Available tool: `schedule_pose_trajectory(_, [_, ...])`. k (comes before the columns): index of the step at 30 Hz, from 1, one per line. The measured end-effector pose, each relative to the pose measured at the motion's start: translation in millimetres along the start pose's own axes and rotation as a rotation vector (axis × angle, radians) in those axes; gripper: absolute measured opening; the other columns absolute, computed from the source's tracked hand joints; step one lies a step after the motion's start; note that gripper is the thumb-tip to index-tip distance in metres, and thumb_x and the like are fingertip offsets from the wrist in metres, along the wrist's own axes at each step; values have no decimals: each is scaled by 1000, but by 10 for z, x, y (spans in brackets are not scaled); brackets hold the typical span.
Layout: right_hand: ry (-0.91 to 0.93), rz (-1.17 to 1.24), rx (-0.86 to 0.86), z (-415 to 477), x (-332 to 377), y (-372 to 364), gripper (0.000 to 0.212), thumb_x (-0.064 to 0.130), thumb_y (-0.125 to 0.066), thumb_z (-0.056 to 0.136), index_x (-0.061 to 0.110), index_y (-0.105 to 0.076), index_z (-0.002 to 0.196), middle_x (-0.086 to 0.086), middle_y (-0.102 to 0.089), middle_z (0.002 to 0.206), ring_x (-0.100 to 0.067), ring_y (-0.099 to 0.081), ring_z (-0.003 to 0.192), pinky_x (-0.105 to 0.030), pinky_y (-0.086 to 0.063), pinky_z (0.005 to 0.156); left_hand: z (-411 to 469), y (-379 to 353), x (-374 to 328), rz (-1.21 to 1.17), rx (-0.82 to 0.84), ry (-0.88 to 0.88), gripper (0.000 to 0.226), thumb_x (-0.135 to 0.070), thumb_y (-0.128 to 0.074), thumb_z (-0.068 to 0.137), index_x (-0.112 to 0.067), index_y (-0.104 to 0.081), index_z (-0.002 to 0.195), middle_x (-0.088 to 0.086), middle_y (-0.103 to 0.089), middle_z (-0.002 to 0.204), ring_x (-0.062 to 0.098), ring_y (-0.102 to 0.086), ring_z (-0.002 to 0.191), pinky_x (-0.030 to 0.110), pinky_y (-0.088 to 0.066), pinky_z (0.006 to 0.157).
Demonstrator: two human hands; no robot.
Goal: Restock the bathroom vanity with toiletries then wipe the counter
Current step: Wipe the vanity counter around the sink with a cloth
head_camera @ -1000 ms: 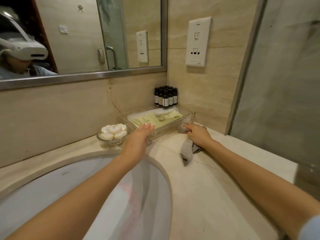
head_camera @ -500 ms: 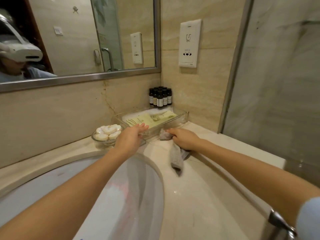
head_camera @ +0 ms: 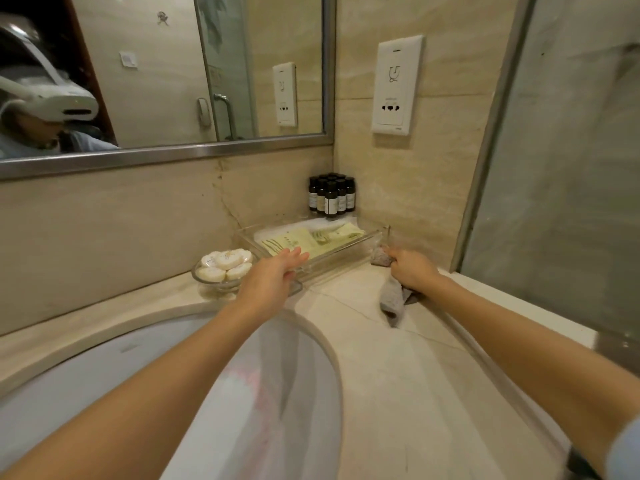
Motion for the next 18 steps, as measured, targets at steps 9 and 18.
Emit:
schedule_pose_trajectory(9, [552, 98, 131, -1255, 1194, -114, 68, 18, -30, 76, 22, -39, 144, 2, -33, 153, -15, -27, 140, -22, -20, 112, -27, -21, -32, -44, 12, 18, 48, 6, -40, 94, -18, -52, 134, -4, -41, 147, 11, -28, 142, 31, -21, 118])
schedule_pose_trajectory(18, [375, 239, 127, -997, 210, 128, 58, -1, -38, 83, 13, -44, 139, -3, -41, 147, -16, -36, 137, -9, -18, 105, 14, -56, 54, -69, 14, -1, 48, 7, -39, 94, -16, -53, 133, -2, -42, 146, 12, -28, 142, 33, -20, 119])
Point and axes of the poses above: each hand's wrist, its own z-axis towards the middle knuckle, its own y-axis out of the back of the hand, x = y × z, the point moved 6 cm from there along z, towards the middle knuckle
